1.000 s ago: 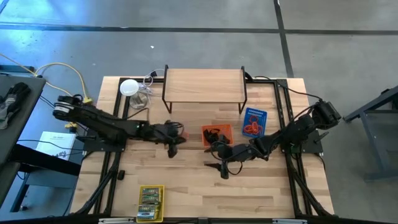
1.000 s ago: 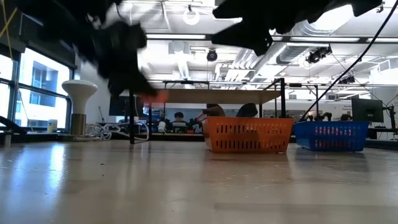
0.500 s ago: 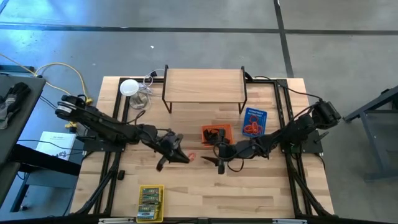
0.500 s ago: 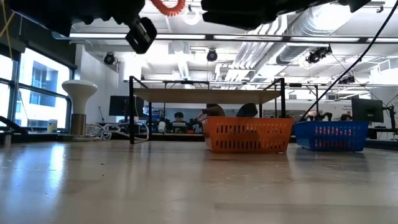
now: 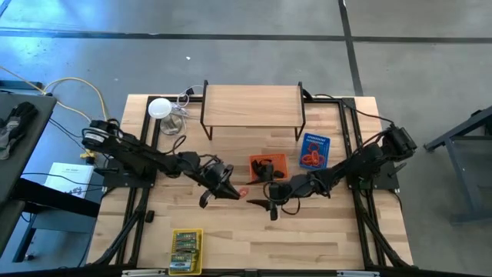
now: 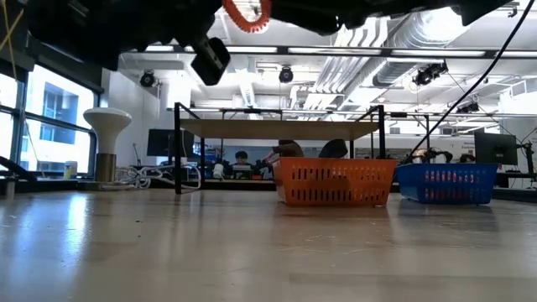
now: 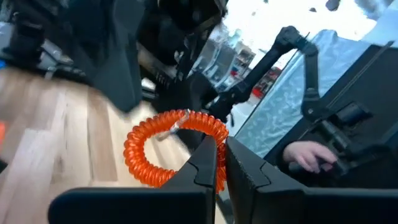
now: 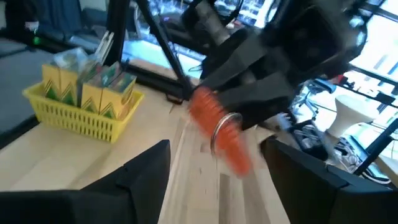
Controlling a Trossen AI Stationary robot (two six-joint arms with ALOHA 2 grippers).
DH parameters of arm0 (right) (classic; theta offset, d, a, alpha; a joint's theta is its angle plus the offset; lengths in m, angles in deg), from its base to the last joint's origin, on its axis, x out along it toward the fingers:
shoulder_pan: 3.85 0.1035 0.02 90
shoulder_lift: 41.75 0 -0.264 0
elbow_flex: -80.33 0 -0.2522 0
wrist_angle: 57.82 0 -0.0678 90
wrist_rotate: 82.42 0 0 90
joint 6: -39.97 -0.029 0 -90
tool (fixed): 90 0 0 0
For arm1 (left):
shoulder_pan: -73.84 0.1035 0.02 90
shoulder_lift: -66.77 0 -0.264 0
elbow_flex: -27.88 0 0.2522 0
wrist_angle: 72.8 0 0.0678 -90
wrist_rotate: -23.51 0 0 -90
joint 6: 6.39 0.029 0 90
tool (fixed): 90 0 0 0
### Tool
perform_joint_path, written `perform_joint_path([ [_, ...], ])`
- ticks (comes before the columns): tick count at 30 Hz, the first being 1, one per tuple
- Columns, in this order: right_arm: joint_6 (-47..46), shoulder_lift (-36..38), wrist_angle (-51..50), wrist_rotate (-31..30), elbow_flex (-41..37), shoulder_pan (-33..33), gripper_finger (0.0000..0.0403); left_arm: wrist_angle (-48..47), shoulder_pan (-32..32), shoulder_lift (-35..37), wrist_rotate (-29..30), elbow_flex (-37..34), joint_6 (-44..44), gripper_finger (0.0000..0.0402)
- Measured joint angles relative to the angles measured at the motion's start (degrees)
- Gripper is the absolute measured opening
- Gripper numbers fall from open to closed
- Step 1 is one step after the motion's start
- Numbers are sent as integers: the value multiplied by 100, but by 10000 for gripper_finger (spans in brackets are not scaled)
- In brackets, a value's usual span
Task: Pick & Place Office Desk Supplies
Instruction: Put the spring keychain into the blue bin
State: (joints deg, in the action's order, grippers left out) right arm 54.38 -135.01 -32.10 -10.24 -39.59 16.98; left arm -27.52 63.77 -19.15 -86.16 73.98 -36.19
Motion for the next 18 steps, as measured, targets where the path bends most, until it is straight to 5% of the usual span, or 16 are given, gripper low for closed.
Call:
perform_joint_path([
  [7, -54, -3, 18, 355, -2, -86, 196, 279, 207, -213, -149, 53, -172, 9],
  [18, -59, -1, 22, 442, -2, -206, 32, 321, 261, -211, -128, 54, -64, 9],
])
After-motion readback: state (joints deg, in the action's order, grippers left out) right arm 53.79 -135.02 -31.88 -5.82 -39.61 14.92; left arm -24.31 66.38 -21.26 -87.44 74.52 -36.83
